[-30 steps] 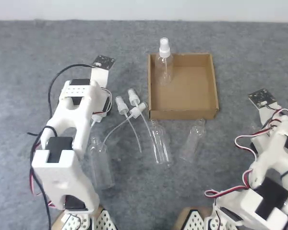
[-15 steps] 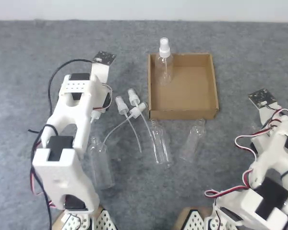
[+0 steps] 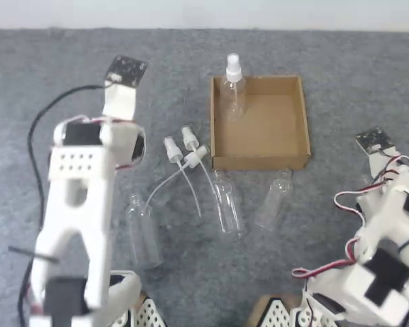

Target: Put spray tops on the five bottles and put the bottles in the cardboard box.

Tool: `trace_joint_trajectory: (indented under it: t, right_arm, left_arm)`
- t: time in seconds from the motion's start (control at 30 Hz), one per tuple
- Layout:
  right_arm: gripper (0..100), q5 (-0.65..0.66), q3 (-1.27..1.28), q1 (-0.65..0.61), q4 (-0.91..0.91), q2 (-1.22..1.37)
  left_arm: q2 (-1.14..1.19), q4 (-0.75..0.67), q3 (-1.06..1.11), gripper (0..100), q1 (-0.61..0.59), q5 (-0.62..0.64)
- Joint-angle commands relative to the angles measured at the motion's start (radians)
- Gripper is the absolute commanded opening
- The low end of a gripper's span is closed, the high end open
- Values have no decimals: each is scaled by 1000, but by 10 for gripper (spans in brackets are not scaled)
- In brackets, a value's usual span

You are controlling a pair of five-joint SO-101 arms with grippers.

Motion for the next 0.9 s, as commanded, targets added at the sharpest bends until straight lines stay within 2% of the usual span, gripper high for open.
trace_joint_trajectory:
  t: [0.0, 0.23, 0.4, 0.6, 0.87]
  right_arm:
    - [252, -14, 32, 19, 5, -2]
    - [284, -115, -58, -48, 21, -2]
    - [284, -126, -232, -110, 197, -2]
    - [283, -127, -408, -147, 369, 8]
    - [282, -120, -374, -122, 355, 87]
  left_arm:
    - [-153, 6, 68, 12, 2, 9]
    - [-284, -49, 223, 12, 9, 37]
    - [-302, -117, 323, 12, 9, 40]
    - [-305, -133, 346, 12, 3, 38]
    - [-305, -133, 346, 12, 9, 38]
